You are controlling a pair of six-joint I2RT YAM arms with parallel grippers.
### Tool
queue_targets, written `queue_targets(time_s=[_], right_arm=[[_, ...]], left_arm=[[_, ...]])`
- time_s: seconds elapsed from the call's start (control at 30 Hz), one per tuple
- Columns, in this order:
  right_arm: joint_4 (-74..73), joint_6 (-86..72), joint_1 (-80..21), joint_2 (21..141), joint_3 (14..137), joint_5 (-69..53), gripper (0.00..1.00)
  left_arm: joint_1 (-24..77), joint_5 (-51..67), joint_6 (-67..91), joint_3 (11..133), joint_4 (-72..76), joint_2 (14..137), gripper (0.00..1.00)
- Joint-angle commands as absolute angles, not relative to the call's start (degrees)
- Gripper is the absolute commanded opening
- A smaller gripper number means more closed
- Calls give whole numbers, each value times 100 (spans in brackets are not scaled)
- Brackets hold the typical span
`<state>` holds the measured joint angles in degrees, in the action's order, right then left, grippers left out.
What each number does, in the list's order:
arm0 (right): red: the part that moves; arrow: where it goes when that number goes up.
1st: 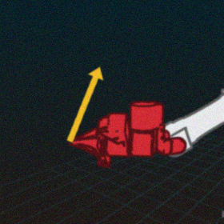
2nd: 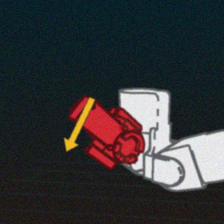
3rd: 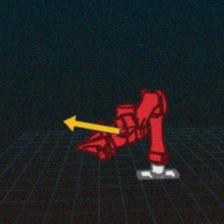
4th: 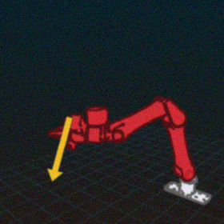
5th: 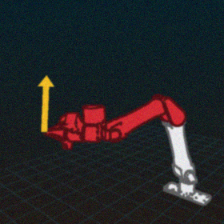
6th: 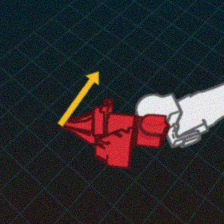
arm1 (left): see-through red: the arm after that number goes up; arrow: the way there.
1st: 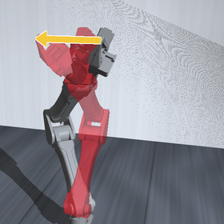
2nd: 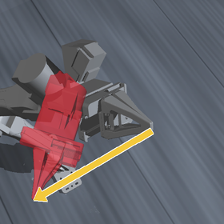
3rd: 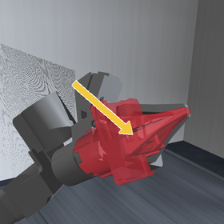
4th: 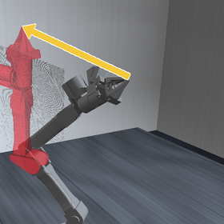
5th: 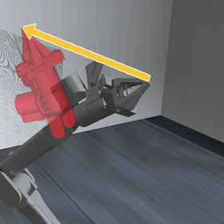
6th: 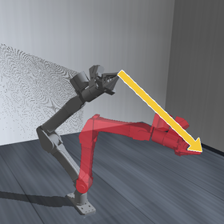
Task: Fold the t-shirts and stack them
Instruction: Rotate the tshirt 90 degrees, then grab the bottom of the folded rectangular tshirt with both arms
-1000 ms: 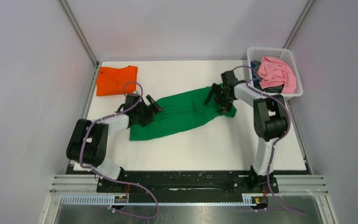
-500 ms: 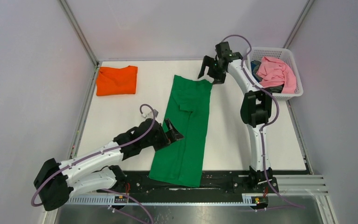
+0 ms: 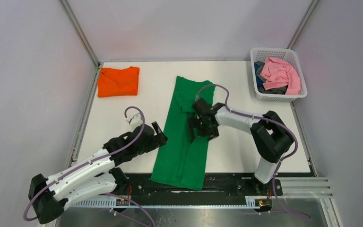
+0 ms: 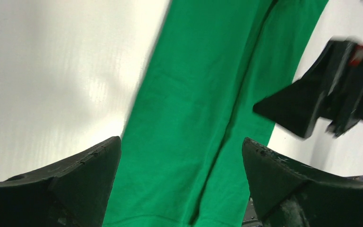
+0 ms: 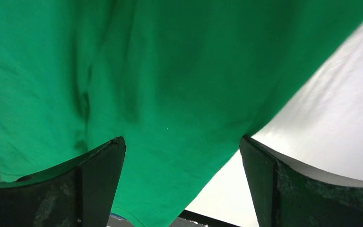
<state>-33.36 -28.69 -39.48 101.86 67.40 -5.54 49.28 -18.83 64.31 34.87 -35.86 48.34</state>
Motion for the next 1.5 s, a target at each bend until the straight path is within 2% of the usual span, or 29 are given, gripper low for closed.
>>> queue_targets(time_s=[0.0, 0.23, 0.4, 0.6, 0.73, 0.83, 1.0, 1.17, 1.37, 1.47], right_arm=[[-2039, -3288, -4238, 9897, 6072, -691, 100], [-2524, -3197, -4153, 10782, 6433, -332, 100], [-2744, -3234, -3657, 11090, 6929, -252, 99], [-3038, -2996, -3027, 11703, 8052, -426, 100], [-3508, -2786, -2783, 12199, 9080, -522, 100], [-3603, -2646, -2751, 12024, 9254, -518, 99], [-3226, -2714, -2747, 10738, 8167, -218, 99], [-2770, -2995, -2750, 9265, 6242, 148, 100], [-1868, -3561, -2751, 8061, 4166, -916, 96], [-1759, -3678, -2757, 7679, 3617, -1196, 89]], left_arm=[[4851, -2200, 6331, 3276, -3580, 4495, 99], [4807, -2002, 6332, 3125, -3343, 4508, 99], [4733, -1909, 6159, 3227, -3121, 4808, 99], [4473, -1762, 5879, 3375, -2896, 5309, 99], [4204, -1188, 5622, 3401, -2465, 5660, 99], [4191, -731, 5430, 3408, -2209, 5870, 99], [4256, 510, 5289, 3107, -1517, 6047, 99], [4538, 469, 5630, 2534, -1407, 5821, 96], [5100, 355, 6109, 2158, -1212, 5836, 90], [5361, 287, 6274, 2180, -1159, 6131, 76]])
